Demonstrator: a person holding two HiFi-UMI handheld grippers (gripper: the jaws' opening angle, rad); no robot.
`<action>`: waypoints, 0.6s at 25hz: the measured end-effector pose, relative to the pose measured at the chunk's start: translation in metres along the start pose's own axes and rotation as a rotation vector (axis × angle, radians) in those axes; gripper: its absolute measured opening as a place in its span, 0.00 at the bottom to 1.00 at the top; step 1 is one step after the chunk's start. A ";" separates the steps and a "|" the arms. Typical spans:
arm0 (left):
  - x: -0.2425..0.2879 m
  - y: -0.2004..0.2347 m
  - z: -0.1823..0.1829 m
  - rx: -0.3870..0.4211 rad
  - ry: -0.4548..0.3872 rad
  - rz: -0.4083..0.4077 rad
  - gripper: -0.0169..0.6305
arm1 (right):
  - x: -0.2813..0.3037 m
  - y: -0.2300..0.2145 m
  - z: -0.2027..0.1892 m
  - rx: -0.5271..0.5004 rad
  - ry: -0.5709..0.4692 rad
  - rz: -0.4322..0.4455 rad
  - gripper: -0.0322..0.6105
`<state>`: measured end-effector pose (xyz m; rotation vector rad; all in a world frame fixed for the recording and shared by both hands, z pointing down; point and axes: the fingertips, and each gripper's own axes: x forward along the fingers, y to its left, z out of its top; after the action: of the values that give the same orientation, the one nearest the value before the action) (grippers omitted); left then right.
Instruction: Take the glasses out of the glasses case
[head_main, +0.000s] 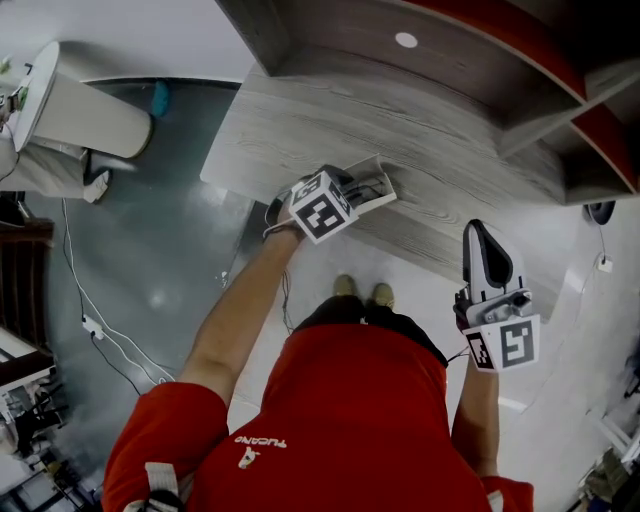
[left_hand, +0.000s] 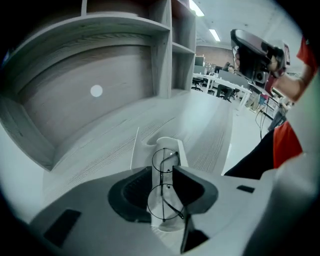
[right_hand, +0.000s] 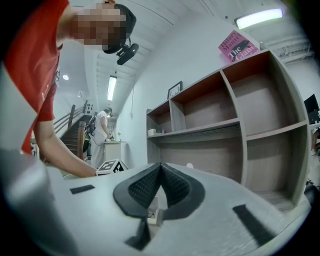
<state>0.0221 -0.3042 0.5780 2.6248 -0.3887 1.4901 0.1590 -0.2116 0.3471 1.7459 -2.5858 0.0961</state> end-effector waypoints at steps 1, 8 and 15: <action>0.003 0.001 0.000 0.004 0.013 -0.004 0.21 | -0.001 -0.001 -0.001 0.002 0.003 -0.005 0.06; 0.019 -0.001 -0.009 0.032 0.101 -0.030 0.21 | -0.006 -0.011 -0.006 0.015 0.012 -0.026 0.06; 0.027 -0.003 -0.012 0.088 0.150 -0.030 0.21 | -0.004 -0.014 -0.013 0.027 0.018 -0.029 0.06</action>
<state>0.0258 -0.3038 0.6071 2.5477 -0.2751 1.7181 0.1735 -0.2122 0.3599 1.7816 -2.5583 0.1461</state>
